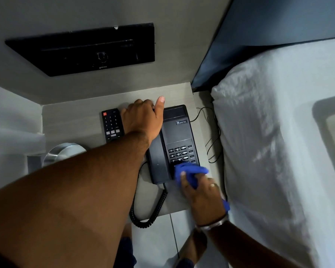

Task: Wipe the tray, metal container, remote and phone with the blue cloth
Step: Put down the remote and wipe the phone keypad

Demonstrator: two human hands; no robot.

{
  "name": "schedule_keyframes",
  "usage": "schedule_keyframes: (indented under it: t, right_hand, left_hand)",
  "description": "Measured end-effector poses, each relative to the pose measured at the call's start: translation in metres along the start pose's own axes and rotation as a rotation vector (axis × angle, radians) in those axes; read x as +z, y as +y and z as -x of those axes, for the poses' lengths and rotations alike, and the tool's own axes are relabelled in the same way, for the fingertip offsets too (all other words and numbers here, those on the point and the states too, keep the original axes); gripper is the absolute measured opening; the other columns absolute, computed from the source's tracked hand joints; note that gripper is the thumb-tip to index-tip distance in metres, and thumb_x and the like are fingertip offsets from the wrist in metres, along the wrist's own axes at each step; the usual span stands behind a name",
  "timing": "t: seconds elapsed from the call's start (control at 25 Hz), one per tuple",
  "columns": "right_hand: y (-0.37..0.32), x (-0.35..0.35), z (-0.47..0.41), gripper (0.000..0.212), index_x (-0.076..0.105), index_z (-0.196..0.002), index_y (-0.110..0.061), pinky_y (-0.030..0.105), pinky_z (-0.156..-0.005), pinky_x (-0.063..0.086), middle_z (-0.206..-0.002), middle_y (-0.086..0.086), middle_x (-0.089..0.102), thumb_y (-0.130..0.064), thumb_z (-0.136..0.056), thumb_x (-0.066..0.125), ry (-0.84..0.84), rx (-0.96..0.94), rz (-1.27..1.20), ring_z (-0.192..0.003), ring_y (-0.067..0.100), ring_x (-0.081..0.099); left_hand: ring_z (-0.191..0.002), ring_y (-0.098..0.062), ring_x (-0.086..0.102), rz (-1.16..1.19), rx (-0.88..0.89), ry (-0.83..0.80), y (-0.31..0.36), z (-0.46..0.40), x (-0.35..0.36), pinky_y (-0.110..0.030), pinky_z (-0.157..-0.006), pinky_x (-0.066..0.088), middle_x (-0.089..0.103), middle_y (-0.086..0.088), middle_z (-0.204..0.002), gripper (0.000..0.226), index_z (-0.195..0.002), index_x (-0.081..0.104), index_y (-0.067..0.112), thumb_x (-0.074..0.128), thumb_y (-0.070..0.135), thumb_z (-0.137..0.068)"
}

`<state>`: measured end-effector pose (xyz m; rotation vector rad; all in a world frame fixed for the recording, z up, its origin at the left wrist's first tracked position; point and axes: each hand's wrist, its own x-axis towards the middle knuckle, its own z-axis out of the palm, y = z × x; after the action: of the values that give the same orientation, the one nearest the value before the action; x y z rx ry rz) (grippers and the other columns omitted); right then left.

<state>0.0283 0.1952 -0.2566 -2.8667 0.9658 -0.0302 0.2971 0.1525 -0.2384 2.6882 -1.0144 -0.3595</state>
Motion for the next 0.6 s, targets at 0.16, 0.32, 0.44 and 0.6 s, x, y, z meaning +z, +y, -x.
schedule_keyframes:
  t: [0.16, 0.32, 0.44, 0.6]
  right_hand:
    - [-0.016, 0.009, 0.010, 0.049, 0.055, -0.124, -0.019, 0.035, -0.055, 0.048, -0.093, 0.018, 0.064, -0.009, -0.077, 0.045, -0.096, 0.039, -0.044, -0.062, 0.029, 0.056]
    - [0.013, 0.002, 0.013, 0.063, 0.052, -0.125, -0.016, 0.038, -0.053, 0.050, -0.094, 0.025, 0.058, 0.000, -0.065, 0.062, -0.030, 0.254, -0.024, -0.063, 0.035, 0.055]
    - [-0.015, 0.000, 0.000, 0.058, 0.049, -0.129, -0.019, 0.038, -0.057, 0.050, -0.096, 0.020, 0.057, -0.007, -0.072, 0.049, -0.036, 0.097, -0.024, -0.064, 0.030, 0.054]
    - [-0.010, -0.011, -0.028, 0.059, 0.053, -0.130, -0.026, 0.036, -0.059, 0.050, -0.098, 0.016, 0.064, -0.014, -0.073, 0.044, -0.047, 0.013, -0.041, -0.064, 0.028, 0.056]
  left_hand:
    - [-0.075, -0.029, 0.058, 0.014, 0.023, 0.009, -0.003, -0.001, 0.002, -0.044, -0.085, 0.041, 0.065, -0.009, -0.079, 0.081, -0.077, 0.065, 0.015, 0.001, 0.062, -0.092]
    - [-0.075, -0.027, 0.057, 0.006, 0.031, 0.008, -0.002, 0.000, 0.001, -0.044, -0.086, 0.040, 0.064, -0.007, -0.079, 0.079, -0.076, 0.064, 0.016, 0.002, 0.062, -0.092]
    - [-0.077, -0.028, 0.058, -0.014, 0.040, 0.011, -0.001, 0.000, 0.001, -0.045, -0.087, 0.042, 0.066, -0.009, -0.080, 0.082, -0.080, 0.066, 0.015, 0.001, 0.062, -0.091]
    - [-0.077, -0.028, 0.057, 0.017, 0.039, 0.008, -0.001, 0.002, 0.000, -0.045, -0.085, 0.043, 0.065, -0.009, -0.080, 0.081, -0.079, 0.065, 0.014, 0.000, 0.062, -0.091]
